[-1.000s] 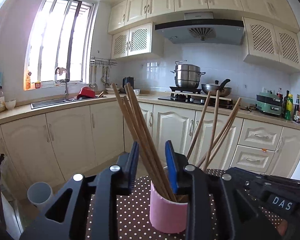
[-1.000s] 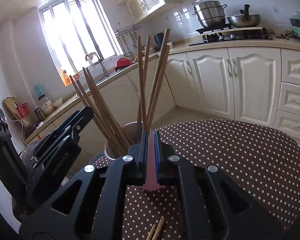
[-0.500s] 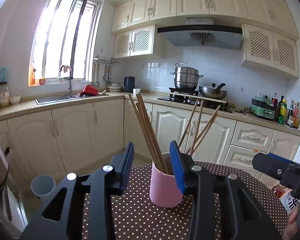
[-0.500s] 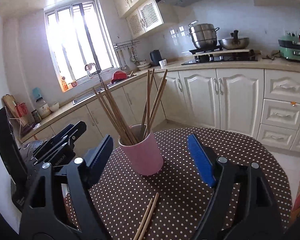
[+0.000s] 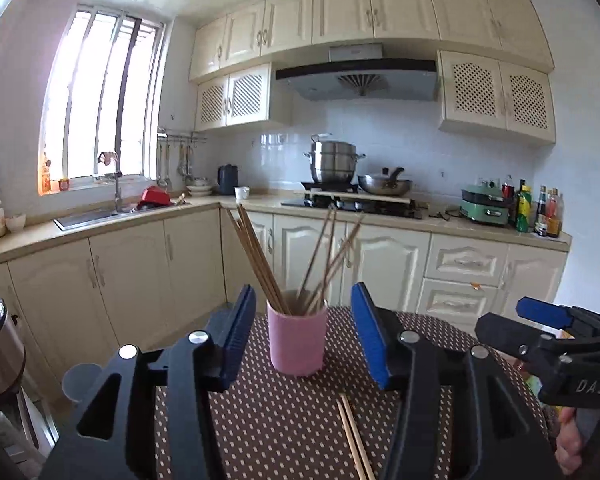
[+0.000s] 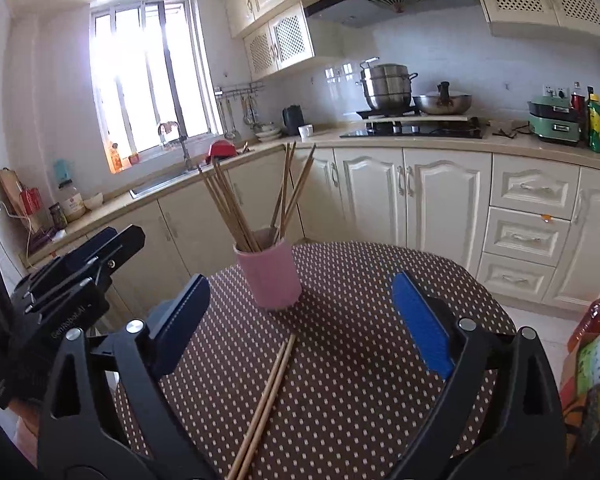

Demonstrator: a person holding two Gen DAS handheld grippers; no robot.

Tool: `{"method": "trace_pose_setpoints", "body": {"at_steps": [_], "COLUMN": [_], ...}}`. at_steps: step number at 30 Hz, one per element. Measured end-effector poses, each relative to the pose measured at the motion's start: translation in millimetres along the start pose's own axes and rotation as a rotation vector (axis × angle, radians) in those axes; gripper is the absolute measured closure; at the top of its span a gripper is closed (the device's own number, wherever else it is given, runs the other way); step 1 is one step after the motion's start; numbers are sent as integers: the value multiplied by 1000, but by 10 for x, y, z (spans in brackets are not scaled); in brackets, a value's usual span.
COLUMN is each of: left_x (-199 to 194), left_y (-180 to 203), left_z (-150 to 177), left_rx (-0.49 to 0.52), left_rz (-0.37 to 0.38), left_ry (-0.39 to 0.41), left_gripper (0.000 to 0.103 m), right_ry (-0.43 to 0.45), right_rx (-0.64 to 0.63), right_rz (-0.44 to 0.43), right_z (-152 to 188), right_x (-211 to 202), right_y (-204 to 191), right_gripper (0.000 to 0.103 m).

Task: Organize utensils
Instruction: 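Move both open grippers away from the cup back over the last chopsticks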

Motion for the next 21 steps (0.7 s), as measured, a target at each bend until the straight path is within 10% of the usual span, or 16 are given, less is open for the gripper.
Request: {"method": "trace_pose_setpoints", "body": {"at_steps": [21], "left_x": [395], "left_y": [-320], "left_z": [1021], "left_rx": [-45], "left_rz": [-23], "left_ry": [-393], "left_gripper": [53], "right_ry": [-431], "right_rx": [39], "right_rz": [-119], "right_z": [918], "right_x": [565], "right_y": [-66], "right_gripper": [11]}}
Point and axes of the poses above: each gripper's, at about its wrist camera, not at the fingertips, and x roughly the way its jaws point, y to its right, z to its underside, the point moved 4 cm from there along x, roughly the way its jaws point, and after that the axes turned 10 degrees about -x, right-handed, at the moved point
